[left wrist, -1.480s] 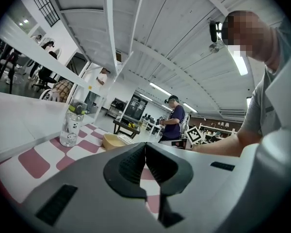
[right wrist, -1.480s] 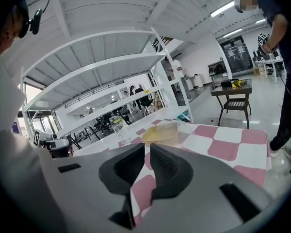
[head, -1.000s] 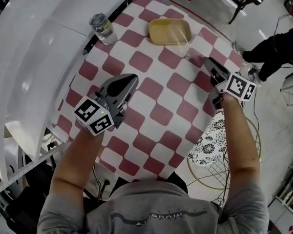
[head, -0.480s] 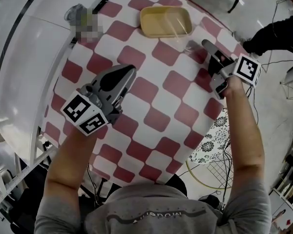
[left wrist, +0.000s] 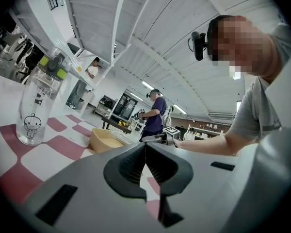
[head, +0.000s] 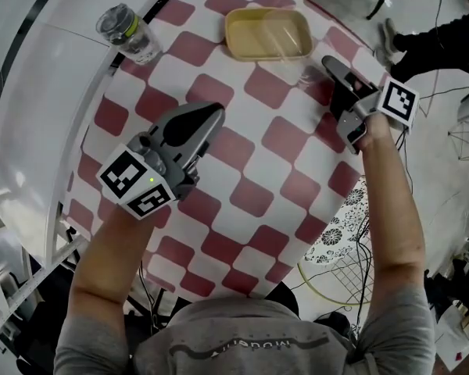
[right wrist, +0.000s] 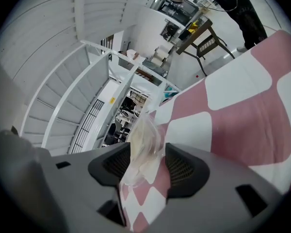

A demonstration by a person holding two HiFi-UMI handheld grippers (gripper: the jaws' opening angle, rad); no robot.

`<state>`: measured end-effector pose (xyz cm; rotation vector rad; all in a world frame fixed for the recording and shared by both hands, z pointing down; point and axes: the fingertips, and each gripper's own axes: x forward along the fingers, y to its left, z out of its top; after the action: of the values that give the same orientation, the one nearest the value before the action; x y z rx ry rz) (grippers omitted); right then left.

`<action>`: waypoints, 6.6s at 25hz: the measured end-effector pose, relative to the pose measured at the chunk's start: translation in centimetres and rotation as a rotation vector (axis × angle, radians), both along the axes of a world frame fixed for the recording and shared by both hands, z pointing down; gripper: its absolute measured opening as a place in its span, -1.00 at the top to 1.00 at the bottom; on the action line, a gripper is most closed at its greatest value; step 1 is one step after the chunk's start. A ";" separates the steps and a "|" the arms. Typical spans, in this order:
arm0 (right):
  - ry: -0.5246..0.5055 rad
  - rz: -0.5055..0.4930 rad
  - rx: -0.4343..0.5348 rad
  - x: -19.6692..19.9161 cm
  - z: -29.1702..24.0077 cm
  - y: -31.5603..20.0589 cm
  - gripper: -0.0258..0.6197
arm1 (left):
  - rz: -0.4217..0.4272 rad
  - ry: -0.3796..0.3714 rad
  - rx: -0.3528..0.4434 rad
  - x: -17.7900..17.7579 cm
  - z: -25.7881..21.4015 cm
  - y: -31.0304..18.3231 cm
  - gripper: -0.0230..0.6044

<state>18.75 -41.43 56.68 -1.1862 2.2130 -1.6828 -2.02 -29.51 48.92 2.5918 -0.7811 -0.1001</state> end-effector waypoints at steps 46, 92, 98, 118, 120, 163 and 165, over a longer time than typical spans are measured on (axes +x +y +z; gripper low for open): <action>0.196 -0.027 0.539 -6.0 -22.1 4.7 0.79 | -0.076 -0.047 0.180 -4.1 -13.2 2.8 0.88; 0.436 -0.026 0.714 -9.7 -28.5 24.4 0.79 | -0.087 -0.137 0.125 -9.7 -13.5 18.0 0.88; 0.404 -0.127 0.733 -8.2 -27.0 26.4 0.79 | -0.220 -0.144 0.057 -7.0 -11.3 20.3 0.88; 0.248 -0.200 0.561 -9.9 -17.5 33.4 0.79 | -0.214 -0.114 -0.044 -5.5 -4.7 25.0 0.88; 0.223 -0.193 0.524 -10.2 -16.0 34.1 0.79 | -0.208 -0.113 -0.045 -5.7 -4.2 25.5 0.88; -0.135 -0.143 0.210 -10.5 -4.8 41.0 0.79 | -0.154 -0.193 -0.107 -5.3 1.5 30.9 0.88; -0.133 -0.145 0.213 -10.6 -4.9 41.0 0.79 | -0.155 -0.192 -0.107 -5.3 1.5 31.0 0.88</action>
<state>8.18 -0.40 51.81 -0.8570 2.3722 -1.4783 -7.34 1.49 50.38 2.4623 -1.0264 0.1425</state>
